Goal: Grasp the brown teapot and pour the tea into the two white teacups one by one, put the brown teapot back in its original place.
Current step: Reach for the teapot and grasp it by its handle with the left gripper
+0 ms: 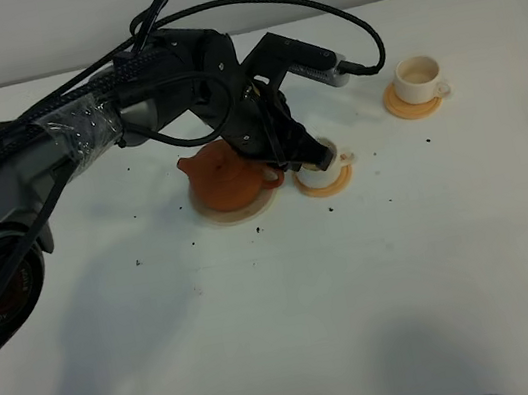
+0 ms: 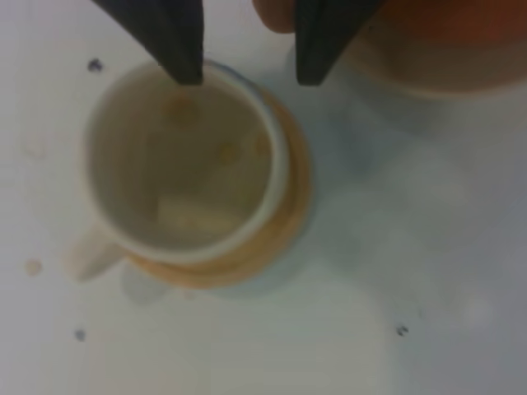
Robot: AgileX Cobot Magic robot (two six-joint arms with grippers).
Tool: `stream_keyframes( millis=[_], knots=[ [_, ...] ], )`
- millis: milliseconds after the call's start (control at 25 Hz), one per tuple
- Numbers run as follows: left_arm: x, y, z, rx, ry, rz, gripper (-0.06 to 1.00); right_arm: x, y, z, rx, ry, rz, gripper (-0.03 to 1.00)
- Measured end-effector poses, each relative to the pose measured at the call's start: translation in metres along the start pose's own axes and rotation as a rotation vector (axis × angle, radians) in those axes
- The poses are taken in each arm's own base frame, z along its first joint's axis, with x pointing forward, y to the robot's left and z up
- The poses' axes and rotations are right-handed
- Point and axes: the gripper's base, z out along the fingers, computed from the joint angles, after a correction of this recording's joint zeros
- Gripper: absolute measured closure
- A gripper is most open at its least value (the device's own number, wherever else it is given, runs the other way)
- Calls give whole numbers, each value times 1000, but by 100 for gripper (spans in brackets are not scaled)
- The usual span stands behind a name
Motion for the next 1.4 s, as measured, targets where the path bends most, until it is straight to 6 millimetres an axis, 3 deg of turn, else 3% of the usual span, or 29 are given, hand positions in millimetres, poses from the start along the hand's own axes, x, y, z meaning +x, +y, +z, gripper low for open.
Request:
stream_keyframes(
  millis=[520, 1400],
  knots=[
    [15, -4, -10, 58, 169, 97, 67, 0, 0, 0, 0, 0, 0, 73],
    [34, 7, -17, 83, 357, 161, 67, 0, 0, 0, 0, 0, 0, 73]
  ],
)
